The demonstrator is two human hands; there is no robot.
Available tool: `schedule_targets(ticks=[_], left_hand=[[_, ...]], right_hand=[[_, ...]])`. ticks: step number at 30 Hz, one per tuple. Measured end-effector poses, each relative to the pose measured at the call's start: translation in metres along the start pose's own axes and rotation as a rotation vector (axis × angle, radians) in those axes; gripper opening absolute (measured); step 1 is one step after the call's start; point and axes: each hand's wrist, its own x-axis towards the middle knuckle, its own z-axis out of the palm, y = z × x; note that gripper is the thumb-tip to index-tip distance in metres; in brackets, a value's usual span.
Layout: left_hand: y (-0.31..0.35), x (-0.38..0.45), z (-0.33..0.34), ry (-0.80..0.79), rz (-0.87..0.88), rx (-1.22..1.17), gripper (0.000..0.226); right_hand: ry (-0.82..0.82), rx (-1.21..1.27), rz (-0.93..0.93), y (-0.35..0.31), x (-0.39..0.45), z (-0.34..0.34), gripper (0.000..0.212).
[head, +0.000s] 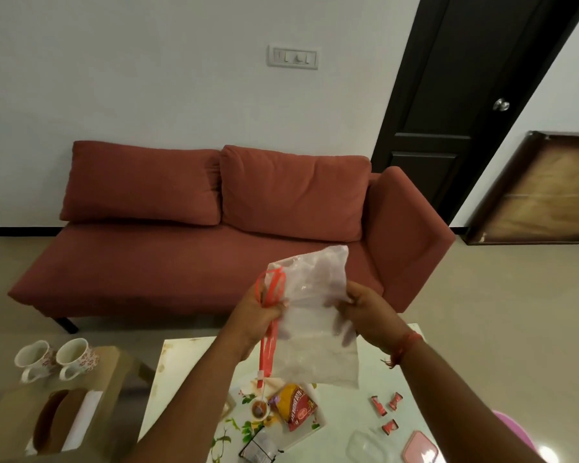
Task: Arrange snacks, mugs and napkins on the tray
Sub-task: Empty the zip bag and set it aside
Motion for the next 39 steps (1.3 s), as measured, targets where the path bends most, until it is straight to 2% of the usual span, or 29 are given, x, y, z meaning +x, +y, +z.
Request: schedule_targets(ticks=[2,4,6,9,11,14,15,17,21,26,30,32,34,36,37,39], left_hand=[[0.006,0.0,-0.003,-0.131,0.066,0.013,0.031],[0.012,0.001,0.001,-0.214,0.109,0.03,0.013],[0.016,0.005,0.012,-0.221,0.114,0.062,0.005],[0.019,0.02,0.038,-0.203,0.083,0.054,0.009],[0.02,0.03,0.057,-0.201,0.095,0.026,0.015],[0.015,0.046,0.094,-0.218,0.187,0.081,0.022],[0.013,0.05,0.109,-0.227,0.208,0.11,0.024],[0.009,0.058,0.14,-0.242,0.213,0.152,0.026],[0.001,0.076,0.212,-0.238,0.157,0.143,0.028],[-0.045,0.106,0.314,-0.208,0.09,0.312,0.037],[-0.114,0.141,0.411,-0.243,-0.103,0.383,0.034],[-0.151,0.155,0.454,-0.351,-0.228,0.486,0.033],[-0.193,0.168,0.504,-0.478,-0.372,0.622,0.054],[-0.228,0.176,0.55,-0.511,-0.472,0.706,0.076],[-0.249,0.179,0.576,-0.523,-0.49,0.739,0.081],[-0.29,0.182,0.626,-0.572,-0.48,0.803,0.077]], right_hand=[[-0.007,0.047,-0.034,0.007,-0.009,-0.017,0.043],[0.009,0.146,-0.075,0.01,-0.015,-0.031,0.048],[-0.011,0.237,-0.11,0.011,-0.018,-0.042,0.048],[0.005,0.352,-0.135,0.016,-0.024,-0.06,0.06],[0.022,0.492,-0.103,0.023,-0.029,-0.077,0.055],[-0.003,0.786,-0.052,0.041,-0.04,-0.112,0.027],[-0.04,0.85,-0.019,0.049,-0.044,-0.123,0.033],[-0.103,0.795,0.072,0.069,-0.052,-0.139,0.051],[-0.106,0.563,0.155,0.115,-0.063,-0.183,0.069],[0.094,0.475,0.132,0.182,-0.084,-0.275,0.047],[0.272,0.324,0.296,0.272,-0.103,-0.349,0.043],[0.341,0.258,0.41,0.32,-0.115,-0.374,0.041],[0.394,0.168,0.52,0.376,-0.127,-0.398,0.04],[0.39,0.047,0.594,0.428,-0.136,-0.414,0.036],[0.381,0.002,0.629,0.457,-0.14,-0.42,0.033],[0.383,-0.037,0.686,0.51,-0.144,-0.426,0.026]])
